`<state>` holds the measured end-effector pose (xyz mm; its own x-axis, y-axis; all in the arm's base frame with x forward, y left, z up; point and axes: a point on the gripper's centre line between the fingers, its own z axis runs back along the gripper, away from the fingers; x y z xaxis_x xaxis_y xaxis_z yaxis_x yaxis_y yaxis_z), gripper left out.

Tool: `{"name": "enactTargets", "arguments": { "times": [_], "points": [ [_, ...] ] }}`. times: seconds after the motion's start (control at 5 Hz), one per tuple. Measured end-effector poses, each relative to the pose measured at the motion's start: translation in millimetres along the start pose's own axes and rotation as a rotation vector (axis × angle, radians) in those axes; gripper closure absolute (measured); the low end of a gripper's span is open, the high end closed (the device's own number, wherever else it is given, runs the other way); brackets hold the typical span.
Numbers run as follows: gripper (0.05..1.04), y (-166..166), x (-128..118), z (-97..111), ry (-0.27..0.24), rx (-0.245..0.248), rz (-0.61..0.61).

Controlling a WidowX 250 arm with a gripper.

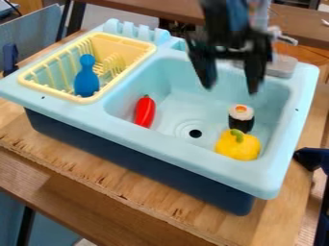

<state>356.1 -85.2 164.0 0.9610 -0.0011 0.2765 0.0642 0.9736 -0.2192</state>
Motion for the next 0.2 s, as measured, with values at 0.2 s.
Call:
{"name": "enactTargets", "arguments": {
  "times": [0.2],
  "points": [
    [0.083, 12.0, -20.3, 47.0, 0.043, 0.116, 0.032]
  ]
}}
